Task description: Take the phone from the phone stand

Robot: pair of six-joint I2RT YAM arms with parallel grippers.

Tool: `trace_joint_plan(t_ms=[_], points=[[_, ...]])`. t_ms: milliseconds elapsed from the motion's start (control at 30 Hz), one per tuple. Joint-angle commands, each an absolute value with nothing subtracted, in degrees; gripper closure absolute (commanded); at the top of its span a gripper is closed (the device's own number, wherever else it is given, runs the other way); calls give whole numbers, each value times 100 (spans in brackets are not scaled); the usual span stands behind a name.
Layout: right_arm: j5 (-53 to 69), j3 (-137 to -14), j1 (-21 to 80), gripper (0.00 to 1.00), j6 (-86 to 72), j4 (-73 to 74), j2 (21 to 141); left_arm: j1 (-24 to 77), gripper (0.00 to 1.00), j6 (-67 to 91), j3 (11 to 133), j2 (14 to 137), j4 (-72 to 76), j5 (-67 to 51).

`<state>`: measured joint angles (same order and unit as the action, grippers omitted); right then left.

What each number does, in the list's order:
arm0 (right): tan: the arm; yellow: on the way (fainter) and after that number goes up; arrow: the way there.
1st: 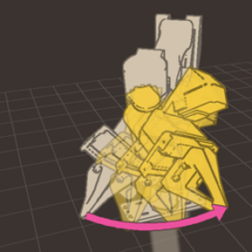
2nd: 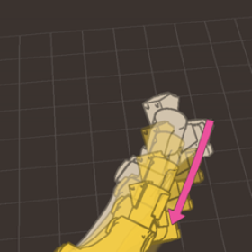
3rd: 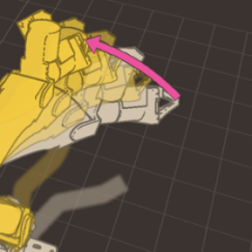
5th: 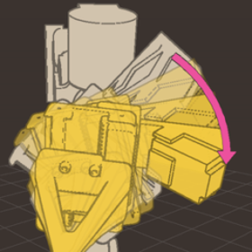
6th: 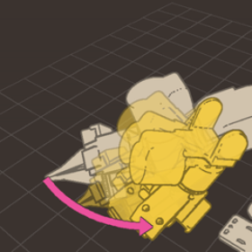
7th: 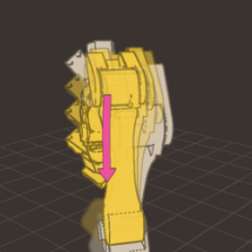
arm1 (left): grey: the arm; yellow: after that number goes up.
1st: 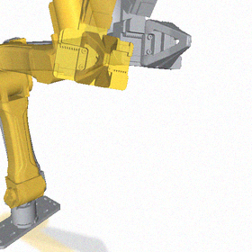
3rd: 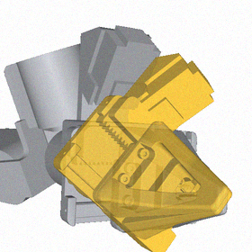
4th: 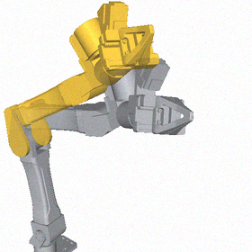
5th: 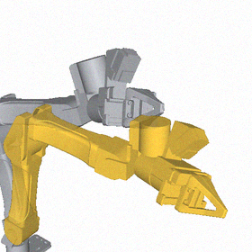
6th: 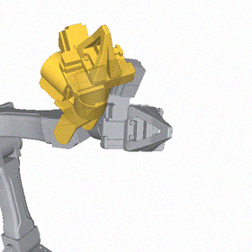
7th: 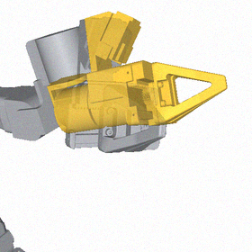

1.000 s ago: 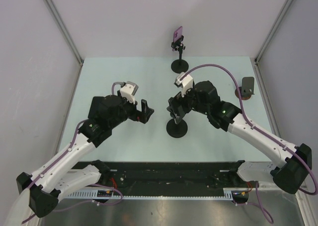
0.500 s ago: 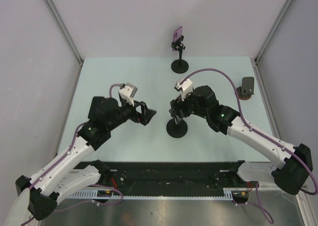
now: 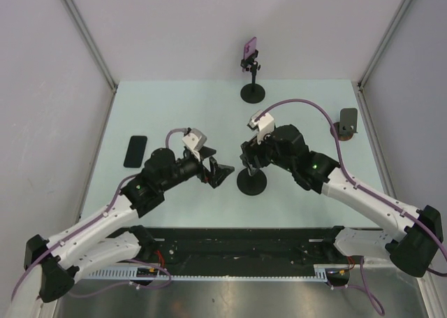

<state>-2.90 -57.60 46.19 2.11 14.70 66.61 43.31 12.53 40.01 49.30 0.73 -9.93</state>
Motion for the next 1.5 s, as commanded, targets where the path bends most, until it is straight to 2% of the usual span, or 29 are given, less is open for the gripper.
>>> trace_joint_plan(t_ms=[0, 167, 467, 700, 967, 1067, 1100, 1133, 1167, 1267, 1467], points=[[-746, -5880, 4728, 100, -95, 677, 6442, 4640, 1, 985, 3622, 5123, 1334, -1116], [-1072, -5880, 4772, 100, -527, 659, 6504, 4834, 3, 896, 3533, 5537, 1695, -1020], [-1213, -5871, 4878, 100, -826, 562, 6609, 4878, 16, 1046, 3638, 6345, 2487, -1239], [-1213, -5871, 4913, 100, -879, 527, 6680, 4887, 35, 1213, 3840, 6758, 2742, -1380], [-1204, -5862, 4922, 100, -879, 510, 6715, 4887, 49, 1468, 3867, 6847, 2909, -1301], [-1169, -5871, 4931, 100, -862, 510, 6715, 4887, 63, 1555, 3876, 6891, 2927, -1266], [-1160, -5871, 4922, 100, -835, 510, 6724, 4887, 74, 1599, 3859, 6873, 2927, -1248], [-1134, -5880, 4922, 100, -818, 536, 6706, 4887, 78, 1608, 3850, 6847, 2935, -1239], [-1116, -5871, 4922, 100, -800, 562, 6697, 4887, 88, 1617, 3832, 6821, 2936, -1222], [-1099, -5871, 4878, 100, -721, 659, 6636, 4878, 100, 1608, 3736, 6698, 2927, -1117], [-818, -5871, 4738, 100, -528, 835, 6504, 4817, 100, 1591, 3525, 6539, 2927, -1151]])
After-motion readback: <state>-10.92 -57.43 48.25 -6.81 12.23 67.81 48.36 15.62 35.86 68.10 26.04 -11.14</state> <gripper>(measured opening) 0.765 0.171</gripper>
